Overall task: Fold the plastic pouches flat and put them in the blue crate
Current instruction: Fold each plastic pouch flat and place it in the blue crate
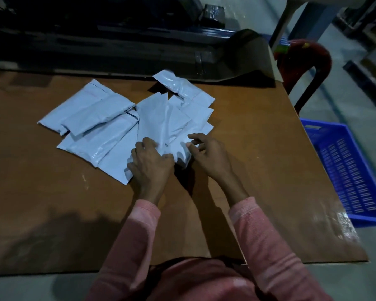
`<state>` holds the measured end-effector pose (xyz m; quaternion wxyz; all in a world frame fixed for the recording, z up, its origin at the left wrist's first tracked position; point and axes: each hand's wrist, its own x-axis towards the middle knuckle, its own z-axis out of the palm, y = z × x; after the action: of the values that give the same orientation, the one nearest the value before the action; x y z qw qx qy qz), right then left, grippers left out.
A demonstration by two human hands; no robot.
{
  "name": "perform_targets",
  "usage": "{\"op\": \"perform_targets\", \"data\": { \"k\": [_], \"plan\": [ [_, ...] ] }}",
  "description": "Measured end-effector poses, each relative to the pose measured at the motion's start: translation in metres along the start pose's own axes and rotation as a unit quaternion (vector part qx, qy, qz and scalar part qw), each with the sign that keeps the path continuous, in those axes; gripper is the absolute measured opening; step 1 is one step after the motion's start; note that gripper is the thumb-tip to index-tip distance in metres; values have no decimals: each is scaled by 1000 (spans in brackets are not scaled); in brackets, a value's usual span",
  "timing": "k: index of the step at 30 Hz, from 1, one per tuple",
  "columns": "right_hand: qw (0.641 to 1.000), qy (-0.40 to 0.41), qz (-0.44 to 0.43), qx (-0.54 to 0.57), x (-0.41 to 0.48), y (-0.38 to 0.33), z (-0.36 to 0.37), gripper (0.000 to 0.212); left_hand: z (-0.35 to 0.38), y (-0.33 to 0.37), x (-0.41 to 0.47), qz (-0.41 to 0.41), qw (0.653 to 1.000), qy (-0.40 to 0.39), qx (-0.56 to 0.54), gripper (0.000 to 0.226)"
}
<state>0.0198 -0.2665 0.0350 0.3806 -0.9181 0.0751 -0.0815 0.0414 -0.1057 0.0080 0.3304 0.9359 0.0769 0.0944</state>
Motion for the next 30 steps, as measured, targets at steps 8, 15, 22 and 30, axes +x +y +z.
{"op": "perform_targets", "data": {
  "k": [8, 15, 22, 30],
  "plan": [
    [922, 7, 191, 338, -8, -17, -15, 65, -16, 1, -14, 104, 979, 153, -86, 9],
    [814, 162, 228, 510, -26, 8, -47, 36, -5, 31, -48, 423, 890, 57, -163, 19],
    [775, 237, 307, 499, -77, 103, -67, 58, 66, 18, -66, 477, 869, -15, -131, 37],
    [915, 355, 108, -156, -127, 101, -60, 43, 75, 27, -90, 402, 903, -125, -84, 34]
  ]
}}
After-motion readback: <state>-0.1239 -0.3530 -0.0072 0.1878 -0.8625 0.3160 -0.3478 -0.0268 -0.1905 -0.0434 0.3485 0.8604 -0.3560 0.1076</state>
